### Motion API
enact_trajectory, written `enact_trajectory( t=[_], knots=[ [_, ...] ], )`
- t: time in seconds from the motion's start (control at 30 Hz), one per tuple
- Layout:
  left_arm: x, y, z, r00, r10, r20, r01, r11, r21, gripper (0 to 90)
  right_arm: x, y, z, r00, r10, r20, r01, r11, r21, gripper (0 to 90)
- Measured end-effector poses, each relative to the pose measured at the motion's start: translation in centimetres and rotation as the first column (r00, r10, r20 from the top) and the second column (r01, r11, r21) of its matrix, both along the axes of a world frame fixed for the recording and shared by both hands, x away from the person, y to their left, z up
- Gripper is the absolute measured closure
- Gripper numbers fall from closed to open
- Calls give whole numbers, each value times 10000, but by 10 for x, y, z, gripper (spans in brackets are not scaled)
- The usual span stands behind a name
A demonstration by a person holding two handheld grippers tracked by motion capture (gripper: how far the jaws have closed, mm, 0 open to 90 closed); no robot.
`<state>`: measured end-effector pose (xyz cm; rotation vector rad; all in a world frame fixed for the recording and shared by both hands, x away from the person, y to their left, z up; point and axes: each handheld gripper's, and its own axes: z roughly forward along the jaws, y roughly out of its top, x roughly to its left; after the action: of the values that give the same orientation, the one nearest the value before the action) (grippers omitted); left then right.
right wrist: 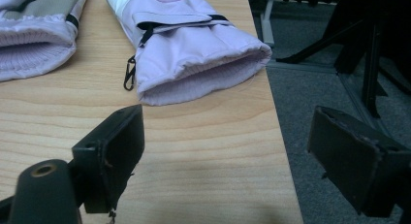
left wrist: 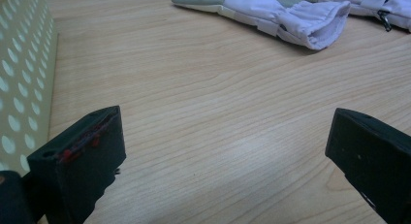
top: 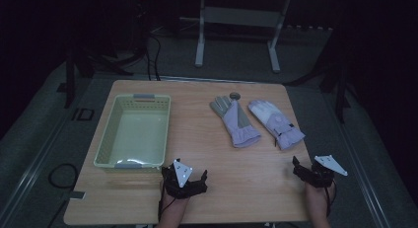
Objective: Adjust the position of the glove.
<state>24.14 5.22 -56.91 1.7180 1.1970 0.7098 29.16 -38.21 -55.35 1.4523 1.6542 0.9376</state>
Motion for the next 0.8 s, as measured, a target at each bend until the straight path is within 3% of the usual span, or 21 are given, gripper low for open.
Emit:
enact_trajectory(
  t=[0.3,0.5,0.8],
  knots=[
    [0,-1,0,9999,-82,72,81,9999,99,8,2,1,0,9995,3,-329,-7,9999,-146,130],
    [-1,-1,0,9999,-59,86,58,10000,81,8,2,-1,3,9946,358,-977,-343,9993,177,130],
    [0,0,0,9999,-167,22,167,9998,65,8,3,-5,40,9955,209,-919,-211,9998,-11,123]
  ],
)
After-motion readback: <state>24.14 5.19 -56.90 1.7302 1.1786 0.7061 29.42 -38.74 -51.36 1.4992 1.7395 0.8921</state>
